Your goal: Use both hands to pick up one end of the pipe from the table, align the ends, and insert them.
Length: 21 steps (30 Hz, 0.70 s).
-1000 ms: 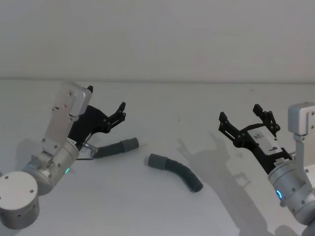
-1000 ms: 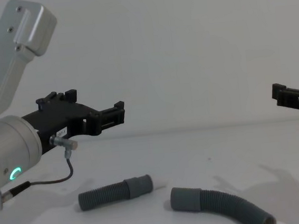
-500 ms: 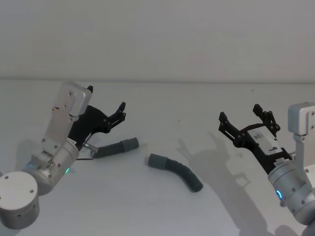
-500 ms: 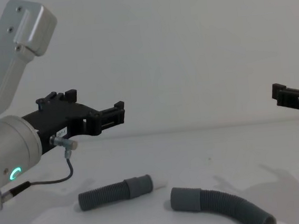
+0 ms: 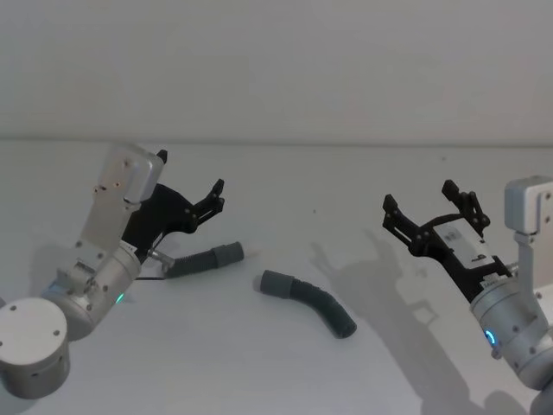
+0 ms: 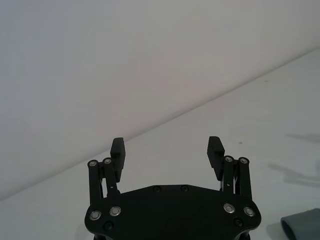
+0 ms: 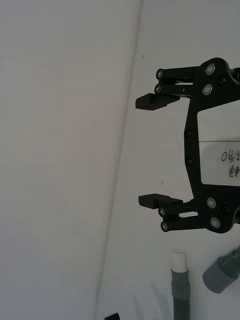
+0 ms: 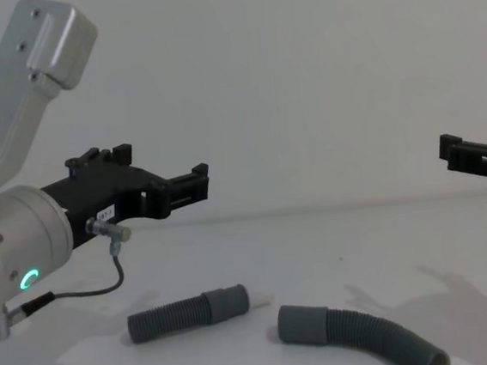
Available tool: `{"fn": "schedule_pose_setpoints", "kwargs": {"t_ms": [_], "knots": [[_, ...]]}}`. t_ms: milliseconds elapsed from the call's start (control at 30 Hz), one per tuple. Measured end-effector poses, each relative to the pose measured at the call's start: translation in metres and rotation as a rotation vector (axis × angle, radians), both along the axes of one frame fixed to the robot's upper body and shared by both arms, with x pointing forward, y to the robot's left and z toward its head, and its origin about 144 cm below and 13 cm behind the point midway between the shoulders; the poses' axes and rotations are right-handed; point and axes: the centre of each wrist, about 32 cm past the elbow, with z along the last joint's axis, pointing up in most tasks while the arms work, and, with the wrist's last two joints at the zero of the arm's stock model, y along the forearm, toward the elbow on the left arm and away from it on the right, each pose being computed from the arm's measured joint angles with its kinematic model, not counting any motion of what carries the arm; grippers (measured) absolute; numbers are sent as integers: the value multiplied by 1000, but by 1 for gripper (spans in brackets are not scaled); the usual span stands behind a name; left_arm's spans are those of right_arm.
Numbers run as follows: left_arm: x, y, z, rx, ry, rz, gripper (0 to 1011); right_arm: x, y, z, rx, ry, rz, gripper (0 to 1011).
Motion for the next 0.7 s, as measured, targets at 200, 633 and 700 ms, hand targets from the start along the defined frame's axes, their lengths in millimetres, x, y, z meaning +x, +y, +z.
{"fn": "schedule_pose_setpoints", "kwargs": {"t_ms": [200, 633, 700], "knots": [[6, 0, 2, 3, 3, -48, 1001, 7, -7, 2, -17, -1, 46, 1000], [29, 4, 12, 80, 42, -200, 1001, 23, -32, 10, -88, 21, 203, 1000], [32, 6, 14, 93, 48, -211, 1001, 26, -38, 13, -102, 28, 234, 1000]]}}
